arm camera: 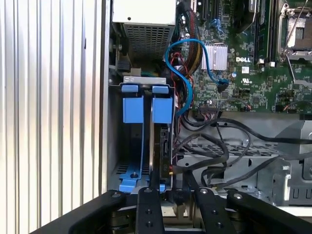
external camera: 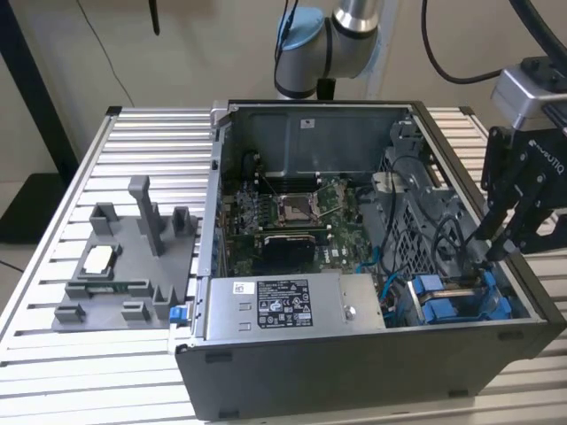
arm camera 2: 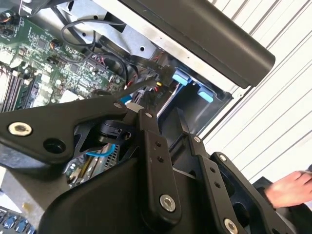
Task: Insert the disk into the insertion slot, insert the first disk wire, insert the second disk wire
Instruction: 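Insert the second disk wire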
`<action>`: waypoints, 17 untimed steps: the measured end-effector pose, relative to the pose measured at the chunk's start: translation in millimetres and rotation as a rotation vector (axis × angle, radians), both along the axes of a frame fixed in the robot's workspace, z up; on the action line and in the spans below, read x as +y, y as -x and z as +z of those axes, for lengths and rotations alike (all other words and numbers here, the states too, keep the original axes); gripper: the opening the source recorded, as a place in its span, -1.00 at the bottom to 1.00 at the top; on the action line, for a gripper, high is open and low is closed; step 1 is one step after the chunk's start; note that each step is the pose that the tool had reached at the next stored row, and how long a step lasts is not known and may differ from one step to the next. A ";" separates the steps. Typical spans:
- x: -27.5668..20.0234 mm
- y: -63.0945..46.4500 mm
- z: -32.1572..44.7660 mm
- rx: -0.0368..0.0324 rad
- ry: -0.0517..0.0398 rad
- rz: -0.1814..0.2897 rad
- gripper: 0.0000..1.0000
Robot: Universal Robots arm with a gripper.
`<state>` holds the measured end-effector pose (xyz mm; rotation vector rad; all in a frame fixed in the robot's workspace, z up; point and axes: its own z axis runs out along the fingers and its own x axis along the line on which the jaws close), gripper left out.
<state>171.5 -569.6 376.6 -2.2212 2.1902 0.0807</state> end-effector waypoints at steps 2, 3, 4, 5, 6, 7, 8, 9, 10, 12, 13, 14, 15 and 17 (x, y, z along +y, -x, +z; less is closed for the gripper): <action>0.0 -2.7 0.0 0.0010 0.0000 0.000 -0.34; 0.1 -4.1 0.0 0.0015 0.0000 0.000 -0.34; 0.1 -5.5 0.0 0.0019 -0.0001 0.000 -0.34; 0.1 -6.7 -0.1 0.0024 -0.0001 0.000 -0.34; 0.1 -7.4 0.0 0.0026 -0.0001 0.000 -0.34; 0.2 -7.5 0.0 0.0028 -0.0003 0.000 -0.34; 0.1 -7.5 0.3 0.0030 -0.0001 0.000 -0.34; 0.1 -7.6 0.8 0.0034 0.0000 0.000 -0.34; 0.1 -7.8 1.7 0.0043 0.0006 0.000 -0.34; 0.1 -7.9 3.7 0.0057 0.0019 0.000 -0.34; 0.2 -7.9 4.4 0.0058 0.0022 0.000 -0.34; 0.7 -7.9 4.4 0.0059 0.0020 0.000 -0.34; 1.8 -8.8 4.3 0.0059 0.0017 0.000 -0.34; 3.4 -11.8 3.7 0.0059 0.0019 0.000 -0.34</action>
